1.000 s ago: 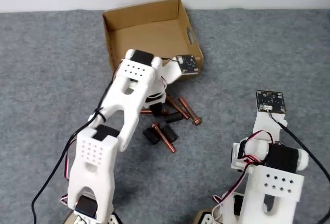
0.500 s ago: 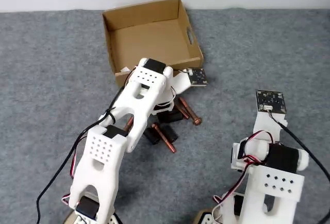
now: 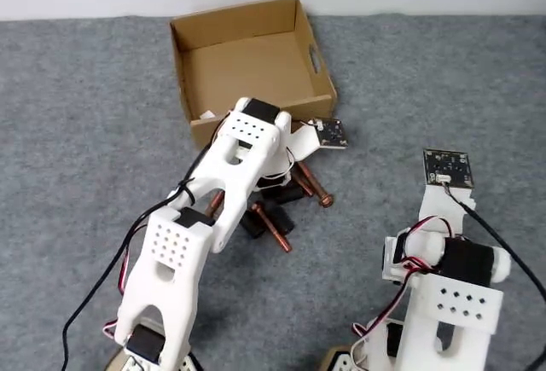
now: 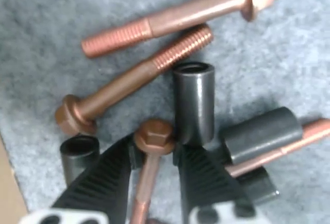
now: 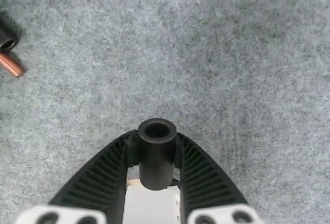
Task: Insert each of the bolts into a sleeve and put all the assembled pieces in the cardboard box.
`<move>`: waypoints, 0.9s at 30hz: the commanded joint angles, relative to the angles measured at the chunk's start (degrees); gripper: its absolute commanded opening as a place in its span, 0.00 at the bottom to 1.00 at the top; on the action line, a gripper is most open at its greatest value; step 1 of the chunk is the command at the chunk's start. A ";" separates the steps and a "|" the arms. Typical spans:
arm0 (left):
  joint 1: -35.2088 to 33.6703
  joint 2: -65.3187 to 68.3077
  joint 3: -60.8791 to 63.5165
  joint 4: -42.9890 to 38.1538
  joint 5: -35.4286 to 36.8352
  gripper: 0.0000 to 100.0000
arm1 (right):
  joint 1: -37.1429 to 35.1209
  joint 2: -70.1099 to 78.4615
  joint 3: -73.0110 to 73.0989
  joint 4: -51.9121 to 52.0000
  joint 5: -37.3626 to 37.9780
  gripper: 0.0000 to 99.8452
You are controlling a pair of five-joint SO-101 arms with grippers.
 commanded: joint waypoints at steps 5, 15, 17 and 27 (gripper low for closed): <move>-0.97 -7.74 -9.54 9.32 2.02 0.01 | 0.40 -0.57 -1.14 -0.75 -0.26 0.01; -0.70 -22.24 0.31 9.32 21.27 0.01 | 0.75 -0.57 -6.15 2.51 5.98 0.01; -0.79 -26.55 2.95 9.32 24.18 0.01 | 0.48 -0.57 -7.65 2.95 5.98 0.01; 1.14 -49.85 17.89 8.88 30.42 0.00 | 0.40 -0.66 -19.25 6.55 6.33 0.01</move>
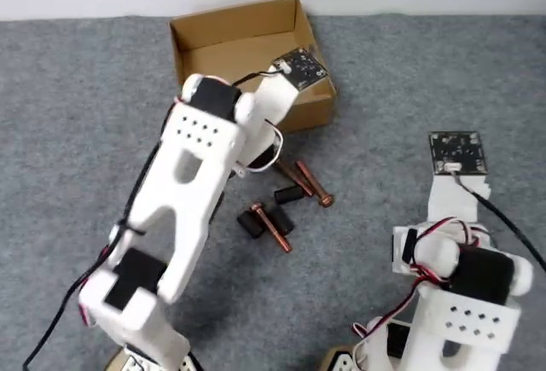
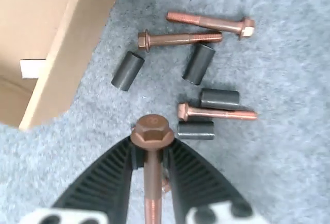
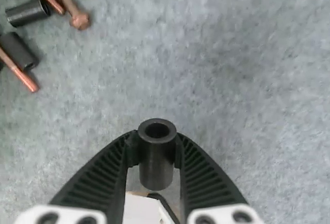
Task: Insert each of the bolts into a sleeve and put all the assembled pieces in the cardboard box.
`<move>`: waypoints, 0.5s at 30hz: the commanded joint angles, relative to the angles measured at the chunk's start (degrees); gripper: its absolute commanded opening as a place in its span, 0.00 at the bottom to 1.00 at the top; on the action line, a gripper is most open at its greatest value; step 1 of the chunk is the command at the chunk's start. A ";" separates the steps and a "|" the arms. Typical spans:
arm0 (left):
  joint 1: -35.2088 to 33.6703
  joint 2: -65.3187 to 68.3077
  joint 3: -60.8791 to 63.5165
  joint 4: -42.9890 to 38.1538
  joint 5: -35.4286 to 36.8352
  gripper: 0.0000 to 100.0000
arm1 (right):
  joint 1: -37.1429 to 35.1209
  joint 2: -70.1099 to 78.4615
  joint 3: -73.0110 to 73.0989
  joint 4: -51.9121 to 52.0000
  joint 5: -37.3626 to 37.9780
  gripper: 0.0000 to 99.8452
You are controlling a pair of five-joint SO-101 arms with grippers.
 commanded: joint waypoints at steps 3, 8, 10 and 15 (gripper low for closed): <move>0.70 -14.07 1.89 0.09 4.92 0.00 | 0.40 -2.95 -5.01 2.07 0.44 0.01; 0.97 -21.45 1.98 -2.55 11.08 0.00 | 0.40 -10.95 -4.66 1.63 0.18 0.01; 0.88 -22.95 2.15 -2.73 13.80 0.00 | 0.40 -13.14 -4.31 1.36 0.09 0.01; 1.05 -26.99 7.25 -2.90 23.82 0.00 | 0.40 -17.10 4.04 -3.30 -0.44 0.01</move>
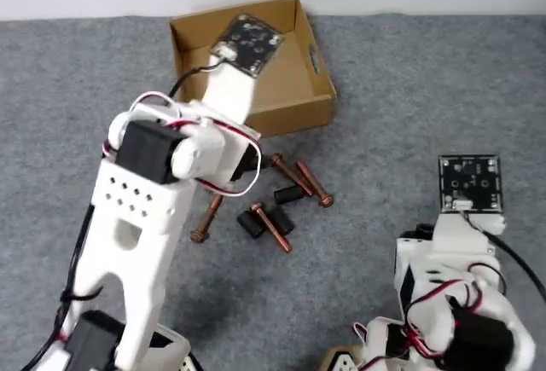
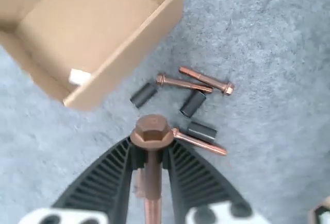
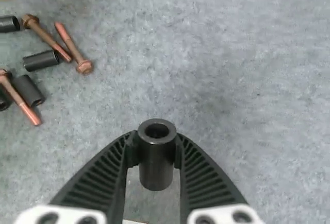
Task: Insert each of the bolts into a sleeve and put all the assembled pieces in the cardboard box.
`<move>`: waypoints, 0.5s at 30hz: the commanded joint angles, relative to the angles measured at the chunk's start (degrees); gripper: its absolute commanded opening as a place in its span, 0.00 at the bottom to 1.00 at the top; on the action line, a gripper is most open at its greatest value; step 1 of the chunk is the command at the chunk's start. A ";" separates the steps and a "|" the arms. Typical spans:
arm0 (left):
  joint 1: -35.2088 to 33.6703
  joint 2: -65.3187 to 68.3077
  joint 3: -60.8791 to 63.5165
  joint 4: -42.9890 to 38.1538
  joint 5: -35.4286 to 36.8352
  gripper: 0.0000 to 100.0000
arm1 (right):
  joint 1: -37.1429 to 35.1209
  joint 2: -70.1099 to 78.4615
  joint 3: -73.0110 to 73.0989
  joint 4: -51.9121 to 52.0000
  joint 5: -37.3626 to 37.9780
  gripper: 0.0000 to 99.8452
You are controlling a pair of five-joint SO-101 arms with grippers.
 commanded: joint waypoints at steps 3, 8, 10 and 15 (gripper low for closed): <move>0.44 -9.14 7.08 -3.96 7.56 0.00 | 0.22 -4.88 5.89 -6.02 -5.63 0.01; 0.44 -23.82 21.67 -11.08 7.65 0.00 | -10.24 -9.80 7.65 -6.81 -12.40 0.01; 0.35 -30.86 28.88 -15.12 8.00 0.00 | -15.78 -10.68 9.76 -7.69 -15.30 0.01; -1.05 -45.71 47.87 -27.25 8.18 0.00 | -26.86 -12.18 16.62 -15.08 -22.77 0.01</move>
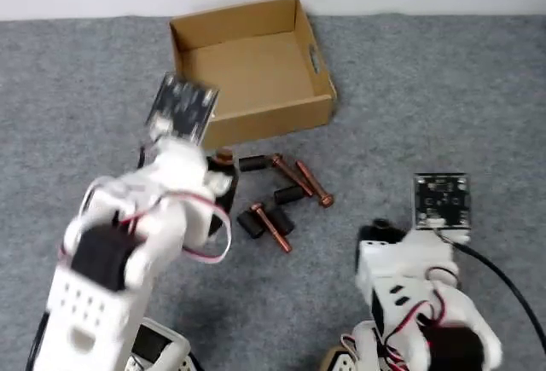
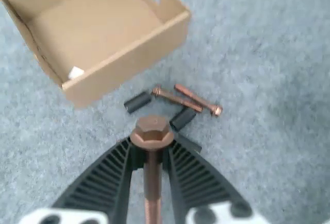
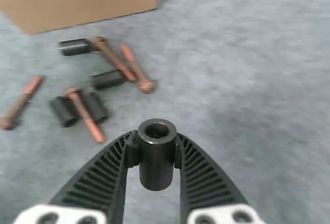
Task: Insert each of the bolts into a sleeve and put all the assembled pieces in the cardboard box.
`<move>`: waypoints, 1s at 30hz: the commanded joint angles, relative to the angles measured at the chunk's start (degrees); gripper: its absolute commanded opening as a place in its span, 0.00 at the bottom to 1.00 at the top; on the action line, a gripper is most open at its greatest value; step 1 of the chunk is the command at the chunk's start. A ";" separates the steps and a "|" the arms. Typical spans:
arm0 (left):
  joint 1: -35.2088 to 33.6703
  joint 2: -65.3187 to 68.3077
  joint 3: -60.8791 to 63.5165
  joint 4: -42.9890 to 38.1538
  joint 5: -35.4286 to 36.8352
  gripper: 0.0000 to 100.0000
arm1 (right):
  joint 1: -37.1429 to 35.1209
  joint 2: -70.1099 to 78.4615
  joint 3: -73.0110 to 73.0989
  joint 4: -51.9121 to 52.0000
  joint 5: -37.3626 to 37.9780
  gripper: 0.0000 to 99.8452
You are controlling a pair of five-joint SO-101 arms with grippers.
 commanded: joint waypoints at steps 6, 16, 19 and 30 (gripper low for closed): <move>-6.95 -25.85 22.29 -20.40 1.23 0.00 | -17.45 0.13 6.86 -19.03 -4.22 0.01; -2.02 -52.66 37.76 -26.02 4.75 0.01 | -32.84 0.22 10.73 -24.31 -2.46 0.01; -1.41 -51.43 34.95 -26.02 8.18 0.01 | -35.21 0.22 10.73 -24.40 0.53 0.01; 6.07 -50.73 32.31 -29.45 18.02 0.01 | -38.37 0.31 10.81 -24.57 8.88 0.01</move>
